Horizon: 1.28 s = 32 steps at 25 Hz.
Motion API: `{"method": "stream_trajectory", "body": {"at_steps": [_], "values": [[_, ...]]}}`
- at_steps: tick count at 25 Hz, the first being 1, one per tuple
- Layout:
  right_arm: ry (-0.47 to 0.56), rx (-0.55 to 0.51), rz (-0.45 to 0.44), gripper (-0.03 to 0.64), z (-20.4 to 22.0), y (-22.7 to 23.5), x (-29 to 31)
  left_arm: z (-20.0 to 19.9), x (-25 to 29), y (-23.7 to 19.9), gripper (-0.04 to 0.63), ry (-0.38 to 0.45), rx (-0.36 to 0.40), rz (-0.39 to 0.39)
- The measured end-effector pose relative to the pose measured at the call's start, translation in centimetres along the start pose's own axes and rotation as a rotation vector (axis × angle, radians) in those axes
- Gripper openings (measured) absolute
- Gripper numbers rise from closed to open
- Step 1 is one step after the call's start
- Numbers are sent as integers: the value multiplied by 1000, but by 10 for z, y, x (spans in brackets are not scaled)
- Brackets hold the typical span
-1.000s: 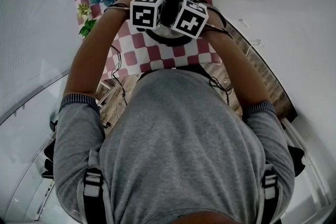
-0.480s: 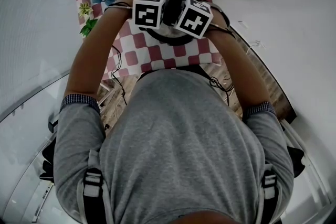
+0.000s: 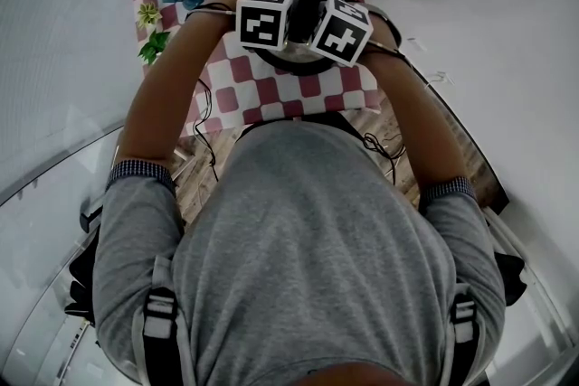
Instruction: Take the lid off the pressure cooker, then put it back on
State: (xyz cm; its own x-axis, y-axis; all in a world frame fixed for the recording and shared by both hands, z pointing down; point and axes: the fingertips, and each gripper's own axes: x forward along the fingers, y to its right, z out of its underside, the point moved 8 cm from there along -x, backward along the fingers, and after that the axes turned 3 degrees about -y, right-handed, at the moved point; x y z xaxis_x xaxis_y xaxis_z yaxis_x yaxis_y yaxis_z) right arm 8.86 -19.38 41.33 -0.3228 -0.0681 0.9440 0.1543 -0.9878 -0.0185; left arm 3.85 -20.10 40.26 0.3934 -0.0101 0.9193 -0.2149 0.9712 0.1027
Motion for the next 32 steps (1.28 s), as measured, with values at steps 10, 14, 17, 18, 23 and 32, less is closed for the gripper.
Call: {"method": "stream_trajectory", "body": {"at_steps": [10, 14, 17, 18, 23, 32], "values": [[11, 1, 23, 291, 3, -4, -3, -3, -2, 4, 302, 21, 13, -20], [6, 4, 22, 291, 5, -6, -2, -5, -1, 5, 302, 26, 17, -16], [9, 9, 21, 291, 7, -8, -4, -6, -1, 7, 302, 34, 19, -15], [13, 12, 20, 291, 7, -9, -6, -6, -1, 8, 302, 37, 20, -17], [22, 5, 20, 291, 6, -9, -14, -8, -5, 8, 302, 58, 11, -40], [35, -23, 22, 291, -3, -20, -17, -4, -14, 20, 302, 54, -1, -55]]}}
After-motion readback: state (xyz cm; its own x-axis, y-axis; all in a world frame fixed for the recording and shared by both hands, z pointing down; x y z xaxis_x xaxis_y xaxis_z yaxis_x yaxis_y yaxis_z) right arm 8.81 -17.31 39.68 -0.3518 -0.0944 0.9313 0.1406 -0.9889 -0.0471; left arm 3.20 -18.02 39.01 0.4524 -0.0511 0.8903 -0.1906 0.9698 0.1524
